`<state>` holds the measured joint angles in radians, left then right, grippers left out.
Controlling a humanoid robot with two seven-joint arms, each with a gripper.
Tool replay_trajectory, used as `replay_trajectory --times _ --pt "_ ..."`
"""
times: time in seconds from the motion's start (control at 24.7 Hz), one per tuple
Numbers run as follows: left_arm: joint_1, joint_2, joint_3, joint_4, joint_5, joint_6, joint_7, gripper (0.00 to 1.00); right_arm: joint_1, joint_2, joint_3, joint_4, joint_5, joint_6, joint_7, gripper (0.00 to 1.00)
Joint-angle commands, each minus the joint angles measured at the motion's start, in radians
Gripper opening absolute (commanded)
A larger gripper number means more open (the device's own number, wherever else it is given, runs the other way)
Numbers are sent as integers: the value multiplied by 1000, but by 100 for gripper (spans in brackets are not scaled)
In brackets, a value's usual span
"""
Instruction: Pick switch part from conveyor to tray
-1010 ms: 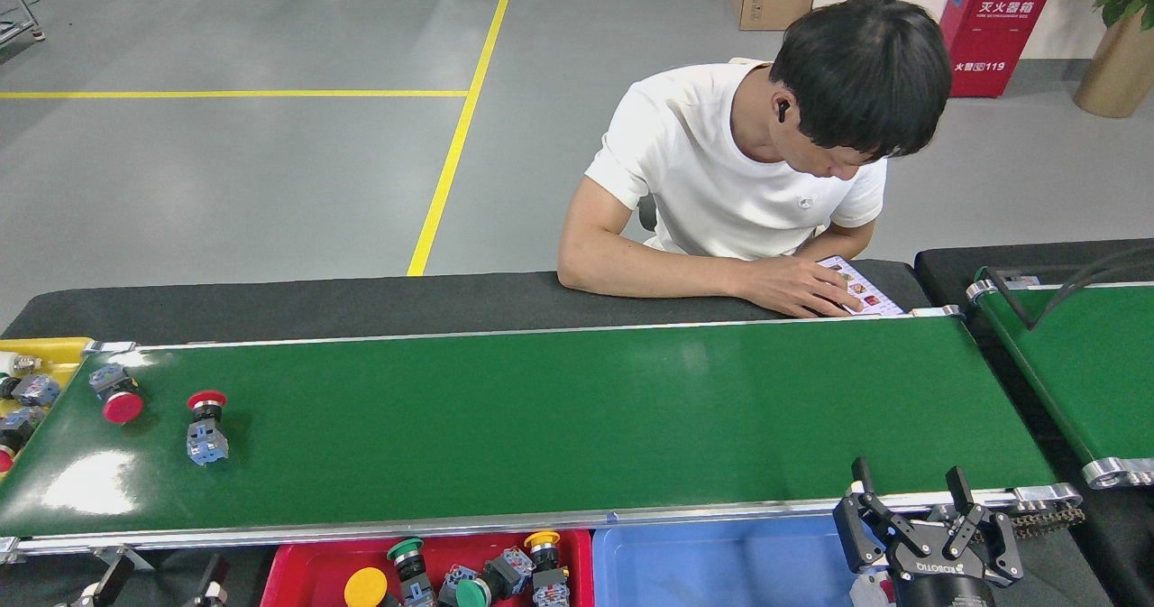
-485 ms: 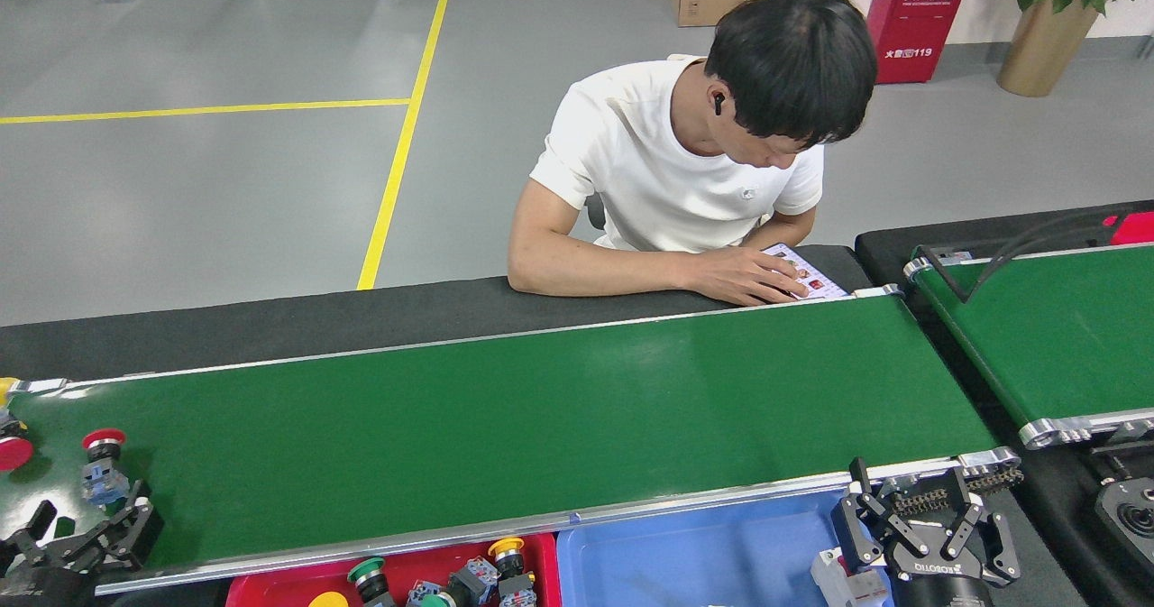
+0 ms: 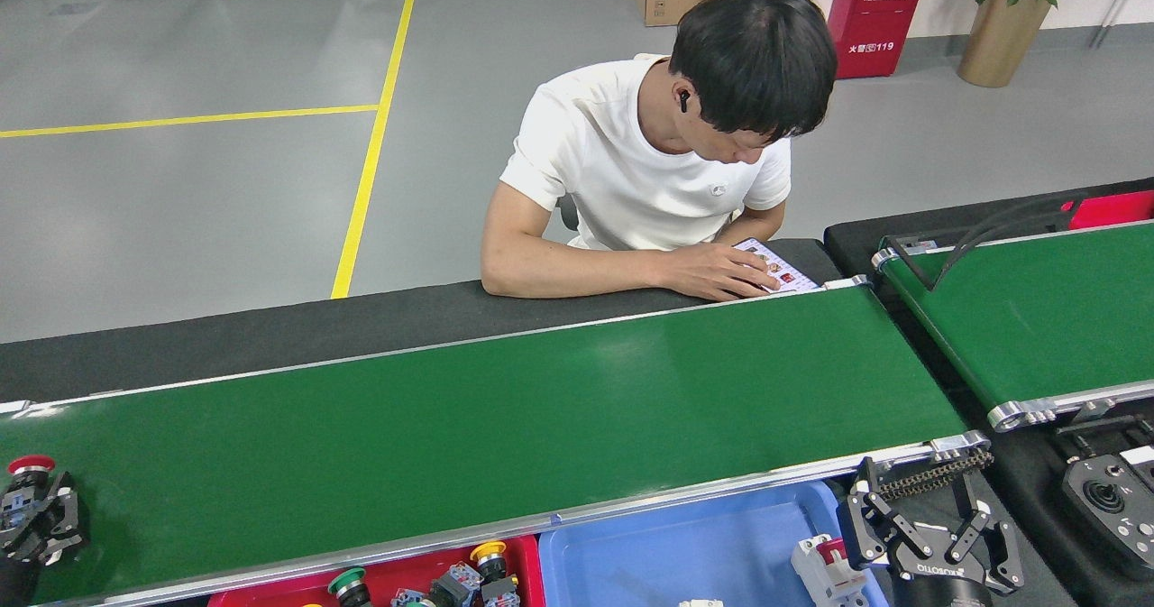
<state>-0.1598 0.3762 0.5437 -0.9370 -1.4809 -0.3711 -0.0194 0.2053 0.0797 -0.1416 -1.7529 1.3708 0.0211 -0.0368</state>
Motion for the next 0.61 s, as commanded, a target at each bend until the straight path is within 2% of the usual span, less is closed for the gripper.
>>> replay_trajectory --times 0.0,0.08,0.16,0.28,0.4,0.49,0.57 --pt "12 4 1 -46 19 -6 12 3 -6 -1 -3 -14 -2 0 -3 99" --pt "66 3 -1 -126 54 -11 12 4 -6 -2 -3 -14 -2 -1 -3 99" --pt "134 -26 -7 -244 93 -40 12 4 -6 -5 -1 -14 -2 -1 -2 99" --pt "266 -129 -27 -509 103 -146 12 6 -6 -14 4 -16 -2 -3 12 99" --pt "405 -224 -82 -721 102 -324 13 7 -14 -17 4 -16 -2 -4 11 99" --pt "441 -240 -168 -767 100 -414 13 8 -12 -26 4 -14 -2 -19 9 99" --pt "441 -227 -248 -770 99 -414 13 11 -11 -28 4 -14 -4 -61 11 99"
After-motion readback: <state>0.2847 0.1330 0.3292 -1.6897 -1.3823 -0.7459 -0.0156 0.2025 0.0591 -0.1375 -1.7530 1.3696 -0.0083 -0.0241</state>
